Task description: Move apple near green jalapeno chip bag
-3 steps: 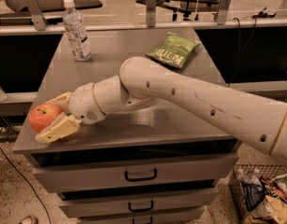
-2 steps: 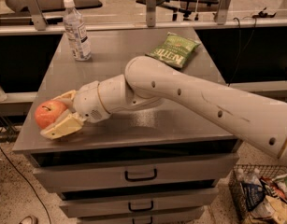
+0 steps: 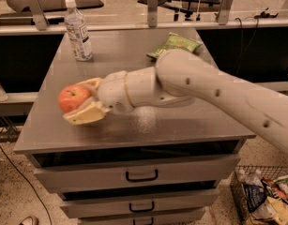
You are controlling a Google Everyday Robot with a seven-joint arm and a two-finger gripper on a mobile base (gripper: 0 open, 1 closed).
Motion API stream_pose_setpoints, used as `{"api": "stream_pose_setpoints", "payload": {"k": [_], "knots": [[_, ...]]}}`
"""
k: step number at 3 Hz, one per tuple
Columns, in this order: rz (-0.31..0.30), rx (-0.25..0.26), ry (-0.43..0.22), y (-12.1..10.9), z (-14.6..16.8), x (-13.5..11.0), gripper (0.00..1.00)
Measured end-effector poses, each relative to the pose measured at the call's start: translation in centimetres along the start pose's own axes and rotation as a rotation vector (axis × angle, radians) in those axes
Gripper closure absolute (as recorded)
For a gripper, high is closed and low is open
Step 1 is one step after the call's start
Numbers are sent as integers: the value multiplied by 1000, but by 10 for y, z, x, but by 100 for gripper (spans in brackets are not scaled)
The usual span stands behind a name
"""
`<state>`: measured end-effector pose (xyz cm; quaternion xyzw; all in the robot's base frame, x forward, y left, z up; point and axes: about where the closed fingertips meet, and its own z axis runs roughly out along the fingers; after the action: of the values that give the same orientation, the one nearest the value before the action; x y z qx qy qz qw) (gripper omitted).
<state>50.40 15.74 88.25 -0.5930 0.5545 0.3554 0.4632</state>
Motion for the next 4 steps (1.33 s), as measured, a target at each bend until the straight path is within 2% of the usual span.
{"api": "stream_pose_setpoints", "payload": {"k": [1,2,3,4], "knots": [[14,50,6,-7,-25,7,100],[14,50,6,-7,-25,7,100],[5,105,0,-15,-52,5,100],[-14,205,-4,-30,-111,3,100]]}}
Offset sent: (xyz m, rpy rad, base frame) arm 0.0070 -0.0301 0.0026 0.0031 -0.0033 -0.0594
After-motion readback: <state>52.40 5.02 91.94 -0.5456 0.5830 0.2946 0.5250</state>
